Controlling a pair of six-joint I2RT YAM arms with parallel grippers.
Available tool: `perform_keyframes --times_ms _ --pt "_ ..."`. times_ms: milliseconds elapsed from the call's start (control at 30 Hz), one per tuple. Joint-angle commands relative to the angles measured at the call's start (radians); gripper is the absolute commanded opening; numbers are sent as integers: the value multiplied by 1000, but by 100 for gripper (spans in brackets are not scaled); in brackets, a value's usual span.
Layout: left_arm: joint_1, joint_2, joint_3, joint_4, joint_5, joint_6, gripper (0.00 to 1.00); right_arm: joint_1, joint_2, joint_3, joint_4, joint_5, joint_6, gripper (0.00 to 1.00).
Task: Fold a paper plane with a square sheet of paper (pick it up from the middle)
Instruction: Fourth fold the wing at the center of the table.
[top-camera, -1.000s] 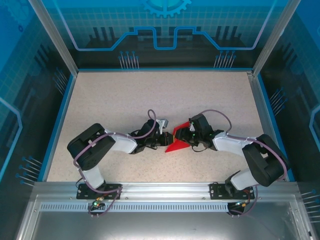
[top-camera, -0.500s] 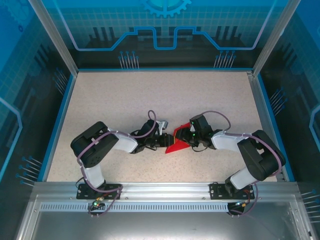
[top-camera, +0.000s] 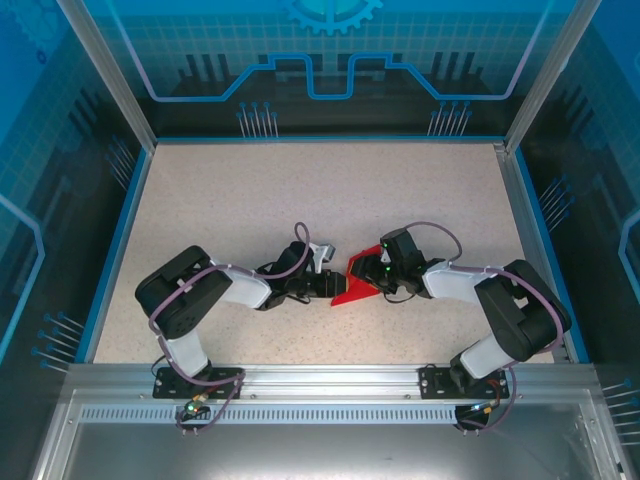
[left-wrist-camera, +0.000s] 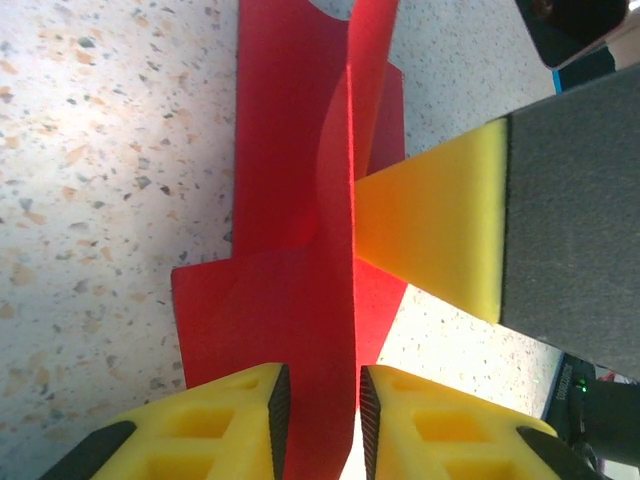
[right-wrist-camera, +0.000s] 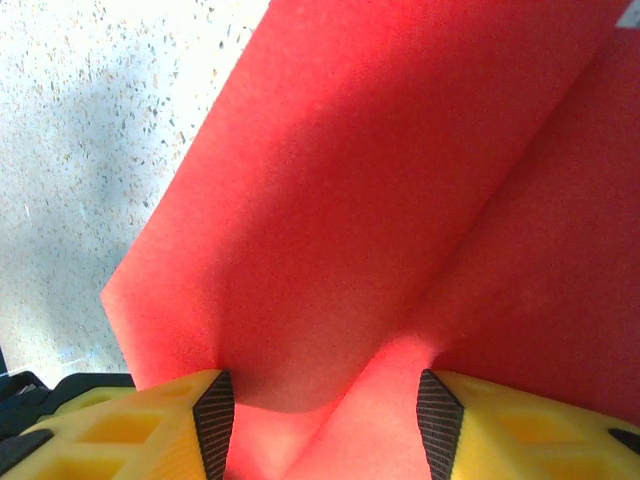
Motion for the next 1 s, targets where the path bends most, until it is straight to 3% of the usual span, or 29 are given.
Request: perform_keyframes --times_ms 0,400,567,967 --pt "3 -11 -7 30 43 18 26 -17 24 3 -41 19 8 55" --pt "3 25 16 -1 33 9 18 -17 -9 -4 -38 7 -3 55" --pt "6 50 23 13 56 -53 11 -19 -76 -25 -22 -4 -67 54" --pt "8 77 9 105 68 -181 9 -35 -131 -37 -81 -33 -133 54"
